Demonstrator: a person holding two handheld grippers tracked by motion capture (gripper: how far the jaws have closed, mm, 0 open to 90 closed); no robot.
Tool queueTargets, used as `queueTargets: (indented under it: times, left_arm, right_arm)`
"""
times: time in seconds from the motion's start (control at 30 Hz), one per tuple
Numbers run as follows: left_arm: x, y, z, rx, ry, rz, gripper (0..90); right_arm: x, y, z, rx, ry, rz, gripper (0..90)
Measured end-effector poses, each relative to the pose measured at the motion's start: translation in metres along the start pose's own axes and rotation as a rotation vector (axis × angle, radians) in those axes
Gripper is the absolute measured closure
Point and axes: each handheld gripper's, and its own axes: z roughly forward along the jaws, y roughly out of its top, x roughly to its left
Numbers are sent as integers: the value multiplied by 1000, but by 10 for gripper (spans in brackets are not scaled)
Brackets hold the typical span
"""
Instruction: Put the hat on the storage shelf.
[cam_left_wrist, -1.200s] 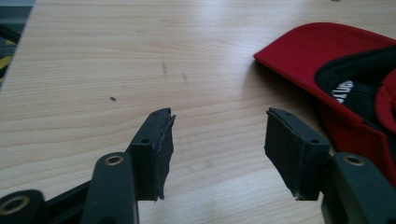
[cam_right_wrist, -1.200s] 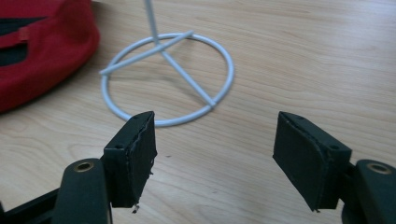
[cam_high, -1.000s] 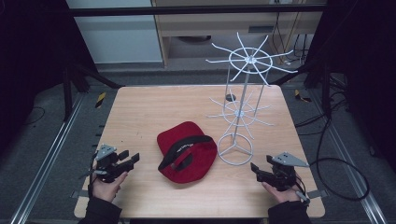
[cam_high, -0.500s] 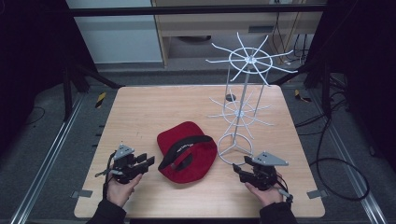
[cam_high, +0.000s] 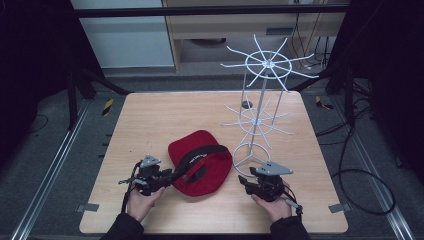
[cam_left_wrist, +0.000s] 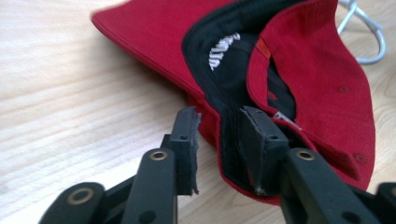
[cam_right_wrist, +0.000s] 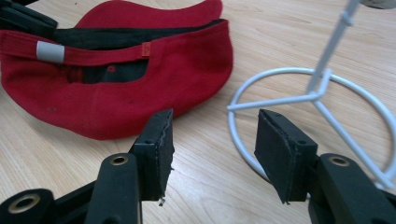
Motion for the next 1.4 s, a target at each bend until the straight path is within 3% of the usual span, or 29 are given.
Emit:
queueTargets:
  times: [0.1,0.23,0.77,0.9,1.07,1.23,1.3,1.4]
  left_arm:
    - [0,0,3,29,-7,-2,788]
    - [3,-1,2,32,-9,-20,855]
    - [19,-12,-16,57,22,15,871]
    - [22,-13,-18,57,25,14,872]
    - [21,-14,-16,59,35,20,872]
    - [20,-15,-14,67,41,24,872]
    - [20,-16,-14,67,42,23,873]
    - [19,-17,-12,70,38,22,873]
  right_arm:
    - [3,3,5,6,6,-6,476]
    - [8,6,14,13,16,-16,477]
    - [24,25,54,20,37,-15,474]
    - [23,29,67,26,40,19,501]
    - [23,29,82,52,26,23,572]
    - [26,28,88,84,16,7,762]
    - [24,30,87,78,35,19,847]
    - [29,35,81,46,39,-4,868]
